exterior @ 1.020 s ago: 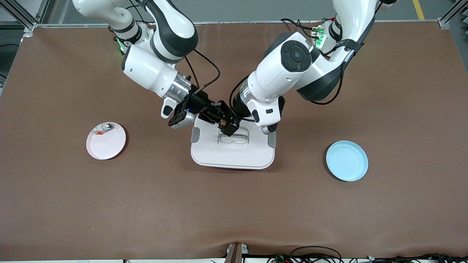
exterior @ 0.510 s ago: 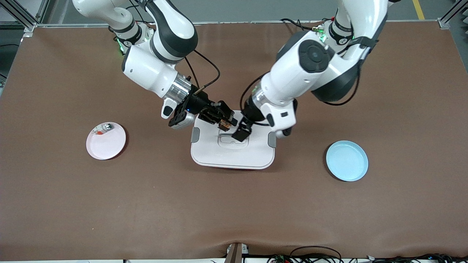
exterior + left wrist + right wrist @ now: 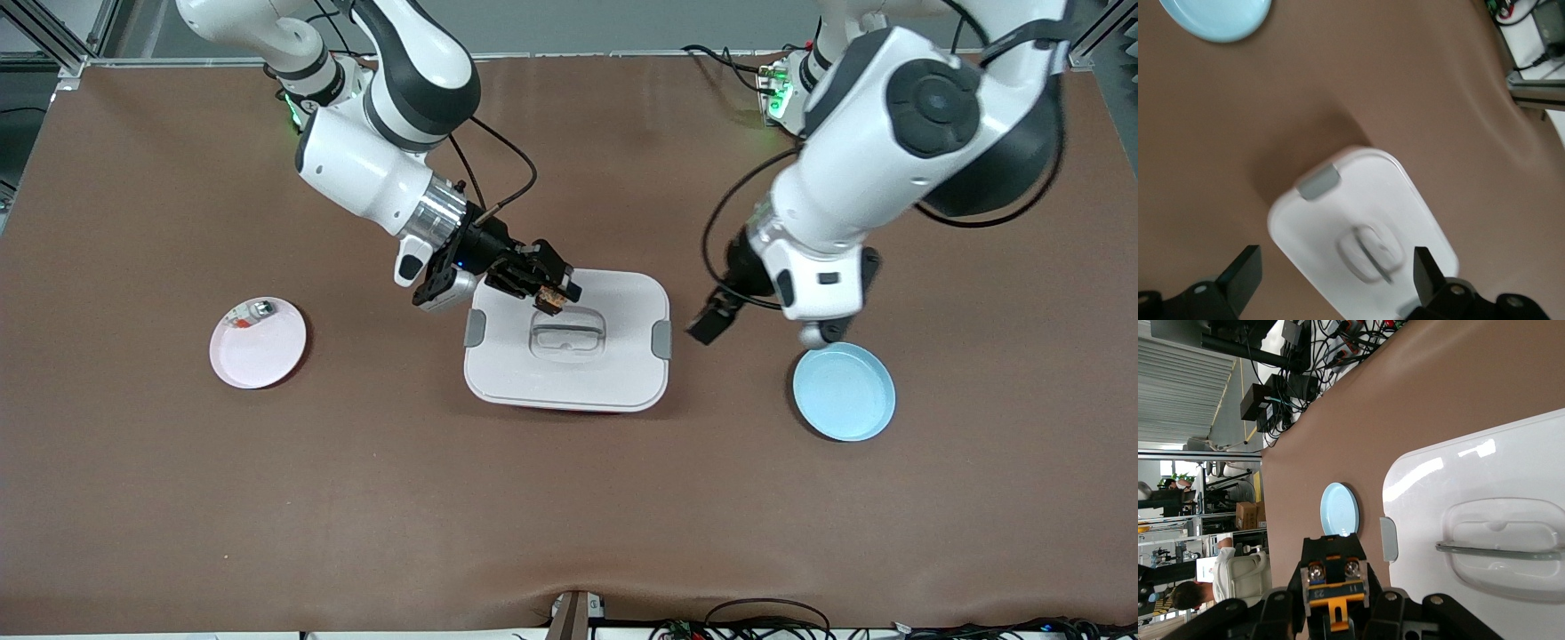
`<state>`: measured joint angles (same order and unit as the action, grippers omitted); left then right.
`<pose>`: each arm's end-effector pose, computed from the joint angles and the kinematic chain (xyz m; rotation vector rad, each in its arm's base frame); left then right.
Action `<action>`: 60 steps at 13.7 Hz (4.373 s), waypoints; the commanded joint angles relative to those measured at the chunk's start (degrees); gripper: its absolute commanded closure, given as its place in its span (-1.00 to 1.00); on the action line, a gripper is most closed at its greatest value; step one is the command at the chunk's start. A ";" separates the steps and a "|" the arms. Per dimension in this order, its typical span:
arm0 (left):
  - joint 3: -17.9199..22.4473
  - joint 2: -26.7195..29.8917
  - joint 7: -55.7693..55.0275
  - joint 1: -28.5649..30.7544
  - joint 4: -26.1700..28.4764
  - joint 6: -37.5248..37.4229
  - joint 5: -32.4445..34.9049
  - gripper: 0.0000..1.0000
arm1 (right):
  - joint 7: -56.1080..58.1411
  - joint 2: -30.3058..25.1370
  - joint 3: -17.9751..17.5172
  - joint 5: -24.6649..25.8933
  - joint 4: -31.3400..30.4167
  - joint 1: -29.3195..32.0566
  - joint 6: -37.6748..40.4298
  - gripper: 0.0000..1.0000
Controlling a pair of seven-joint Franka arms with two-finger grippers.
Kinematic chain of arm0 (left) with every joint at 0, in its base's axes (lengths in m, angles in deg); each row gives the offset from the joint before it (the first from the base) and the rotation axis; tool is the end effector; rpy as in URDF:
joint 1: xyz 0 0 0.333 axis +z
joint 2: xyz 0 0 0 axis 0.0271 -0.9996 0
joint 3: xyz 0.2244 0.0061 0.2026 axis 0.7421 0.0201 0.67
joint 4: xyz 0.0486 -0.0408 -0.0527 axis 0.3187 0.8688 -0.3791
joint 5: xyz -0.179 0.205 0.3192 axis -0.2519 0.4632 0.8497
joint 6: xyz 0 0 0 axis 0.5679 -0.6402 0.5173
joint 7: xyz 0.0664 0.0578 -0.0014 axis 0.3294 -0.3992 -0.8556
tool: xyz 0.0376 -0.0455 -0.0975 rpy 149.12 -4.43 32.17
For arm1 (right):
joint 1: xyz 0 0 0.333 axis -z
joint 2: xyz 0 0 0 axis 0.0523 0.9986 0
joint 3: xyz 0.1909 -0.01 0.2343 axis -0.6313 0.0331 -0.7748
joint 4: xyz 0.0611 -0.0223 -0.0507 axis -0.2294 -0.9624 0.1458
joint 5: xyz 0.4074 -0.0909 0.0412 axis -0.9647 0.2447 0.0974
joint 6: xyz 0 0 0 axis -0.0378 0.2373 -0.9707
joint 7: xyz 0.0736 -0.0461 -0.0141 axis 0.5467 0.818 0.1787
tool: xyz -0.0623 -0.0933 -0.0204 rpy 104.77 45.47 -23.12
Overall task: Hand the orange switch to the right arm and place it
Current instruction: 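Carry the switch toward the white plate while the left gripper withdraws, then lower the switch onto the white plate with the right gripper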
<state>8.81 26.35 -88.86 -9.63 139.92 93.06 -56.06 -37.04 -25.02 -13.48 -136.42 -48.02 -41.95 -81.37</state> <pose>0.6242 -0.3086 0.5419 2.6863 1.2653 -0.0958 0.5448 0.4097 0.4155 -2.1917 0.2818 -0.2472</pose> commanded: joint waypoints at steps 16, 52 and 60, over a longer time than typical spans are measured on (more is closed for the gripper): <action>-0.51 8.57 60.04 23.36 1.03 -12.09 12.59 -1.00 | -2.20 -3.91 1.02 29.33 6.77 12.67 34.46 1.00; 24.89 21.41 73.16 0.52 14.47 -9.10 1.42 -1.00 | 84.73 -2.87 1.02 72.69 -21.25 44.84 13.59 1.00; 25.06 21.85 73.16 0.61 14.03 -10.42 2.13 -1.00 | 86.84 5.75 0.93 72.61 -22.13 45.46 4.08 1.00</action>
<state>33.87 47.28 -16.83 -9.05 153.41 83.08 -53.93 49.07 -19.84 -11.53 -64.58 -70.01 2.52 -75.86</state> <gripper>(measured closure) 0.000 0.652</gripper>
